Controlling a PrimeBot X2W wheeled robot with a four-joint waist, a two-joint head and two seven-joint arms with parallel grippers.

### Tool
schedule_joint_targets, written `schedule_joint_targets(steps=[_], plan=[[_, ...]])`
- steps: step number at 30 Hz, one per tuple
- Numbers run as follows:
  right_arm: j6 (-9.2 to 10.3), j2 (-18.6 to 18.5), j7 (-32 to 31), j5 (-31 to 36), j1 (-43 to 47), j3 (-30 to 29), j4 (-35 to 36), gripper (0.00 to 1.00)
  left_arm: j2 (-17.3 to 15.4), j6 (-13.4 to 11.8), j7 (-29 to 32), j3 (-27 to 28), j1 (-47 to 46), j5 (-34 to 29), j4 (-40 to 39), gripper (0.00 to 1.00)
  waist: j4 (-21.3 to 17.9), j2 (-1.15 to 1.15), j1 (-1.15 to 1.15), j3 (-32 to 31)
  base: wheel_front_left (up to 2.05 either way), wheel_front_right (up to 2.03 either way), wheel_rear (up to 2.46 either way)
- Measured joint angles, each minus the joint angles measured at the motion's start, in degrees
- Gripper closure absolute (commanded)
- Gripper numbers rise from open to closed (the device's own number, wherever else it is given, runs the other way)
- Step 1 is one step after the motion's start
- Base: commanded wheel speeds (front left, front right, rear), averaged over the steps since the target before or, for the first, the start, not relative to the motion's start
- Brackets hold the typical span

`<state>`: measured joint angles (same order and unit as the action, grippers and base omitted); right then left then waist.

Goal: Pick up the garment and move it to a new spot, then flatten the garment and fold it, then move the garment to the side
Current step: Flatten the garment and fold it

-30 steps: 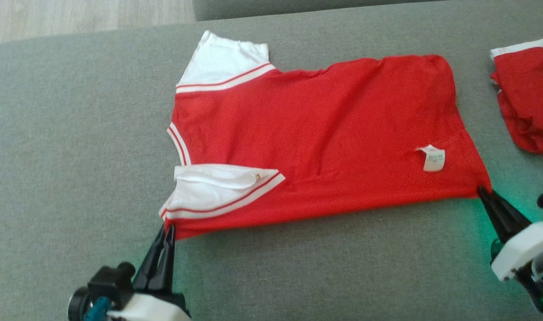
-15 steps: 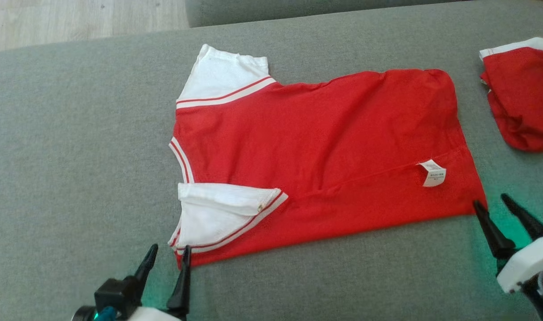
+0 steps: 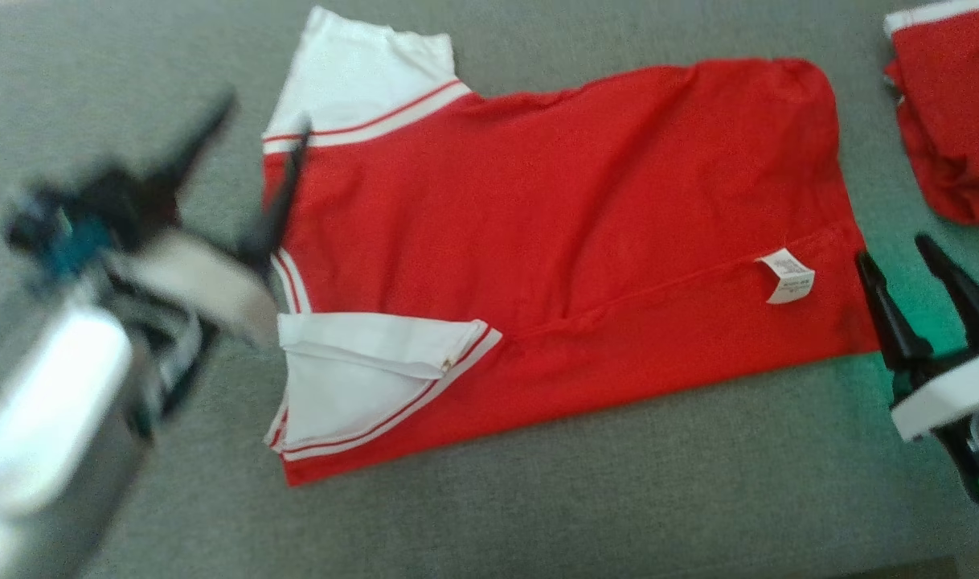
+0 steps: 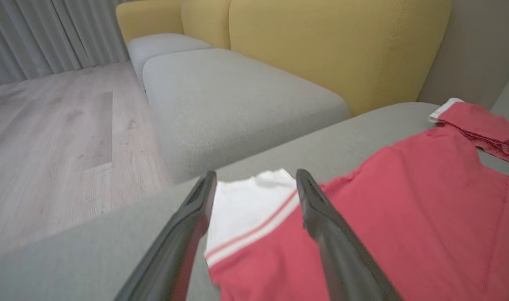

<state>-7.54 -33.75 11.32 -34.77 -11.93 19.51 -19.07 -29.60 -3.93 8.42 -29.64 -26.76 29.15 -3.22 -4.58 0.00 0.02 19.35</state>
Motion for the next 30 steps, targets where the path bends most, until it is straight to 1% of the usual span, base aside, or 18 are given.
schedule_joint_targets(steps=[2, 3, 5, 8, 11, 14, 19, 23, 30], plan=[[0.00, 0.4, -0.5, 0.9, -1.5, 0.0, 1.3, 0.00, -0.4, 2.8, 3.7, 0.5, -7.2, 1.7, 2.2, 0.00, -0.7, 0.00, 0.00, 1.8, 0.00, 0.00, 0.00], [0.00, 0.8, -0.9, 1.7, -2.7, 0.0, 2.3, 0.00, -0.6, 5.8, 8.5, 0.2, -13.5, 3.1, 5.1, 0.00, -1.6, 0.00, 0.00, 3.5, 0.00, 0.00, 0.00], [0.00, 1.0, -1.3, 2.3, -3.7, 0.1, 3.2, 0.00, -0.6, 8.0, 13.4, -0.5, -19.0, 4.4, 8.4, 0.00, -2.6, 0.00, 0.00, 5.1, 0.00, 0.00, 0.00], [0.00, 1.5, -1.8, 3.0, -5.1, 0.8, 4.0, 0.00, -0.6, 9.7, 19.5, -2.2, -25.7, 5.9, 14.2, 0.00, -4.5, 0.00, 0.01, 7.0, 0.00, 0.00, 0.00], [0.00, 1.8, -1.8, 3.0, -6.3, 1.2, 4.3, 0.00, -1.1, 10.5, 23.0, -3.8, -30.9, 5.9, 19.5, 0.00, -6.5, 0.00, -0.01, 8.6, 0.00, 0.00, 0.00], [0.00, 2.2, -1.8, 3.0, -7.4, 1.9, 4.3, 0.00, -2.1, 11.0, 25.4, -5.2, -34.7, 5.6, 24.4, 0.00, -8.3, 0.00, -0.01, 10.2, 0.00, 0.00, 0.00], [0.00, 2.8, -1.7, 3.0, -9.1, 3.4, 4.2, 0.00, -4.1, 11.1, 28.4, -5.9, -36.5, 6.3, 32.2, 0.00, -11.0, 0.00, -0.01, 12.2, 0.00, 0.00, 0.00], [0.00, 3.0, -1.2, 2.8, -10.0, 4.2, 3.4, 0.00, -5.6, 11.1, 28.1, -6.3, -36.5, 6.3, 35.6, 0.00, -12.6, 0.00, -0.01, 13.2, 0.00, 0.00, 0.00], [0.00, 3.0, -0.7, 2.3, -10.1, 5.2, 2.2, 0.00, -5.8, 11.1, 25.9, -6.6, -37.9, 7.3, 38.5, 0.00, -13.8, 0.00, -0.02, 13.5, 0.00, 0.00, 0.00]])
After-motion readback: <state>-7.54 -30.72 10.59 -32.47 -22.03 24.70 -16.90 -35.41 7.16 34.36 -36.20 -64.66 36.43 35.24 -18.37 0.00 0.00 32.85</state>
